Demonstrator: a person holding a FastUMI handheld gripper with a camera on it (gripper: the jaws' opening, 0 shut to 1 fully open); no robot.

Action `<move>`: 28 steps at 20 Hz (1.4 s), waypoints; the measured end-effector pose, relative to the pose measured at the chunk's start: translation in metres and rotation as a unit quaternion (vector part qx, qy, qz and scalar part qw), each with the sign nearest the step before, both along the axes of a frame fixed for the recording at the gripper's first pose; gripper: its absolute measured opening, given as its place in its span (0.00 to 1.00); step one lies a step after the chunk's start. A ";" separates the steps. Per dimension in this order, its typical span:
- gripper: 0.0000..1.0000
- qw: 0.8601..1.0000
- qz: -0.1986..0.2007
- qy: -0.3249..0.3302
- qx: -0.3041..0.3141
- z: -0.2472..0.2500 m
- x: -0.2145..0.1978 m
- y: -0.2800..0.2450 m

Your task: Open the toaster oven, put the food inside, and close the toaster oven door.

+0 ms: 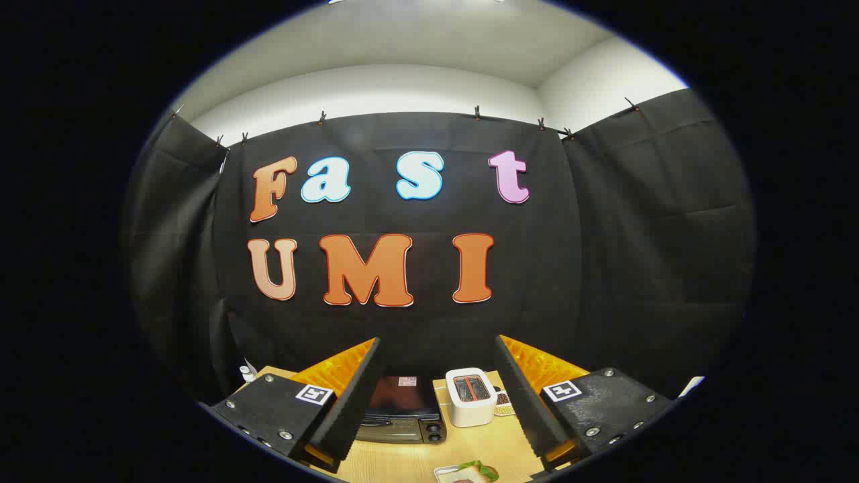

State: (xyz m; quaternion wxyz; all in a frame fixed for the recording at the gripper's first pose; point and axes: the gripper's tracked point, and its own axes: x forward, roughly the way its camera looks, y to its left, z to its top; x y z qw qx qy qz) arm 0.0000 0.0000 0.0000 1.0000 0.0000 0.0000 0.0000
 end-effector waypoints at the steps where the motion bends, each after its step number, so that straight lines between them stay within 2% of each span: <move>1: 0.98 1.000 0.000 0.000 -0.001 0.000 0.001 0.001; 14: 0.98 1.000 -0.006 0.007 -0.014 -0.007 0.011 0.006; 19: 0.98 1.000 0.003 0.017 -0.006 -0.020 0.024 0.023; 23: 0.98 0.999 0.027 0.035 0.002 -0.047 0.045 0.056; 26: 0.98 0.994 0.072 0.076 0.026 -0.086 0.058 0.099; 28: 0.98 0.991 0.099 0.087 0.010 -0.109 0.067 0.123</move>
